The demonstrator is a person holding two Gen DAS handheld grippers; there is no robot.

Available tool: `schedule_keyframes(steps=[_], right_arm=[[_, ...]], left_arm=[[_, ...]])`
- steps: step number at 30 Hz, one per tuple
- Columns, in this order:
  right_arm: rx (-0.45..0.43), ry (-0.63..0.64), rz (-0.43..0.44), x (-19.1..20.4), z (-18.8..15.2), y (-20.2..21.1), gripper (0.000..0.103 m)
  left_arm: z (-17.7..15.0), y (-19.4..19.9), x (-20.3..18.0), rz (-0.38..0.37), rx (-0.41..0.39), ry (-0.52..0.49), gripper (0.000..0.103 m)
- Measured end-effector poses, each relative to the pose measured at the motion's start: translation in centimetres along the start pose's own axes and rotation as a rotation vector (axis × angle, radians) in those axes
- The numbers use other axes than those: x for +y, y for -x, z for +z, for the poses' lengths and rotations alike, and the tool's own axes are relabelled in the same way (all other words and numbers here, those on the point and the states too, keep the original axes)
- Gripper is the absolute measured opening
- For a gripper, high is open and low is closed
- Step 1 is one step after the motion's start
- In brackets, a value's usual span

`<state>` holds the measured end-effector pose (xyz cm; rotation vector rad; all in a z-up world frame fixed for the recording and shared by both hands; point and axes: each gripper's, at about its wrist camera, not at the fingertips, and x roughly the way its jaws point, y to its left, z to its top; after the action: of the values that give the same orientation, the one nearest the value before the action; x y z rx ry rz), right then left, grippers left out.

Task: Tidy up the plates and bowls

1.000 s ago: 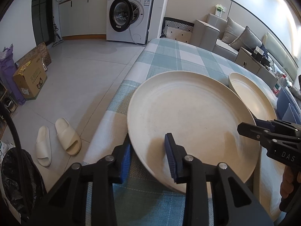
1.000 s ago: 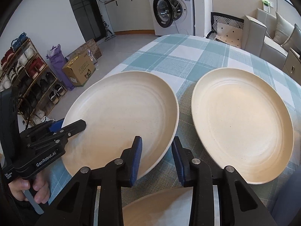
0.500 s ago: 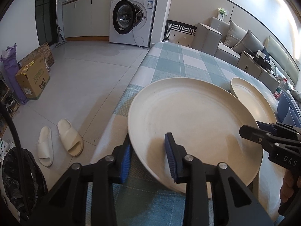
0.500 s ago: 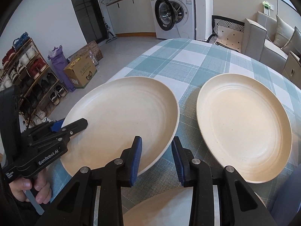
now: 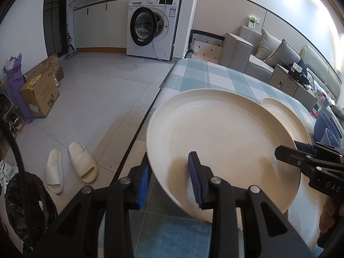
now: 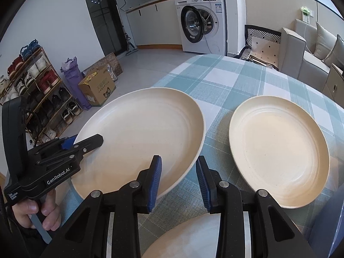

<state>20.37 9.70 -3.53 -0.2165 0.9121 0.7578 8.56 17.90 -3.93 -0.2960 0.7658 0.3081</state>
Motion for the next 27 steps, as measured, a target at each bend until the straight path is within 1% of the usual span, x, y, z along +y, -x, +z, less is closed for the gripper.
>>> schedule_keyframes(steps=[7, 12, 27], right_arm=[[-0.037, 0.023, -0.017, 0.7, 0.2, 2.0, 0.034], [-0.062, 0.027, -0.028, 1.1, 0.0, 3.8, 0.034], [-0.118, 0.013, -0.05, 0.8, -1.0, 7.9, 0.034]], left_arm=[[0.4, 1.7, -0.4, -0.003, -0.038, -0.012, 0.033], [0.6, 2.6, -0.8, -0.017, -0.05, -0.018, 0.033], [0.9, 5.3, -2.6, -0.043, -0.098, -0.069, 0.033]])
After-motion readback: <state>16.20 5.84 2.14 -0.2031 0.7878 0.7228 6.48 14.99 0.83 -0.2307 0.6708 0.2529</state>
